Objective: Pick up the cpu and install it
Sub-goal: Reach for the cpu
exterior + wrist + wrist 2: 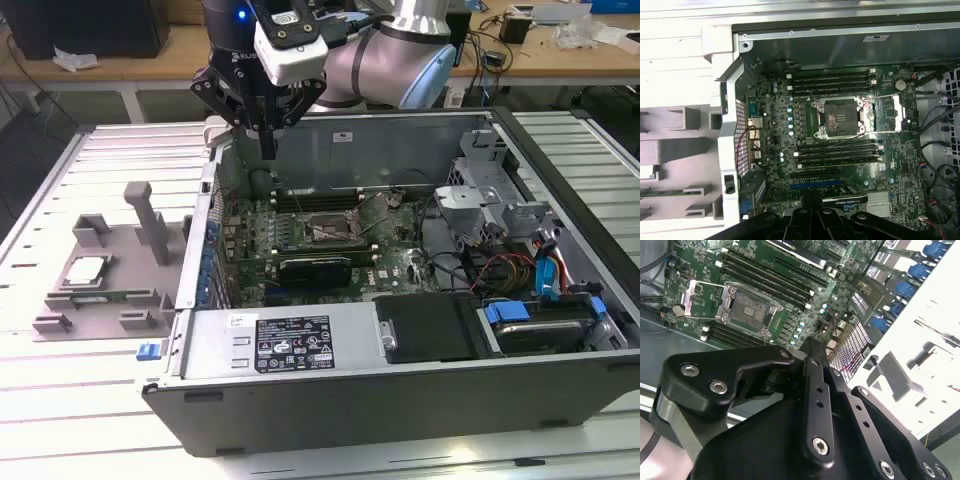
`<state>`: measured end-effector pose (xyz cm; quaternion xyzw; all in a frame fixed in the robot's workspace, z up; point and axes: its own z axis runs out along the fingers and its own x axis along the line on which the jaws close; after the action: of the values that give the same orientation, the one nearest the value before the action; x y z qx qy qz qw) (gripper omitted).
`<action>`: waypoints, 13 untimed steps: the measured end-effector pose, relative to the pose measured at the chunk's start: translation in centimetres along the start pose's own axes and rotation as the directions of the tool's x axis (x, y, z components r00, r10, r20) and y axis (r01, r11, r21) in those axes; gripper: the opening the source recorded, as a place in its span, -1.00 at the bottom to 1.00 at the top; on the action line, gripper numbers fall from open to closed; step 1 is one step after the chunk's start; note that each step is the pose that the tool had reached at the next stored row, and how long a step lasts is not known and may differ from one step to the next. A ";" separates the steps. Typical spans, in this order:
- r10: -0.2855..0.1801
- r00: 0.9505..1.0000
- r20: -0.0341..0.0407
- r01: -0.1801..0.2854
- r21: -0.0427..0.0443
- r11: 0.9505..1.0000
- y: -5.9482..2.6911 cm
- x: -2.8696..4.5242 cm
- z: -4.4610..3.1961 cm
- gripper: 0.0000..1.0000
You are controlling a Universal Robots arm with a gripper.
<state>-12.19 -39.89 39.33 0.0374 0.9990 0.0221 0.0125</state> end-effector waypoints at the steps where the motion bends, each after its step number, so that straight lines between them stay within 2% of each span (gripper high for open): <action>1: 0.000 1.000 0.000 0.000 0.000 1.000 0.00 0.00 0.00 -0.79; 8: 0.000 1.000 0.000 0.000 0.000 1.000 0.00 0.01 0.00 -0.79; 13: 0.000 1.000 0.000 0.000 0.000 1.000 -0.02 0.31 -0.01 -0.79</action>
<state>-12.50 -39.89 39.33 0.0374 0.9990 0.0221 0.0125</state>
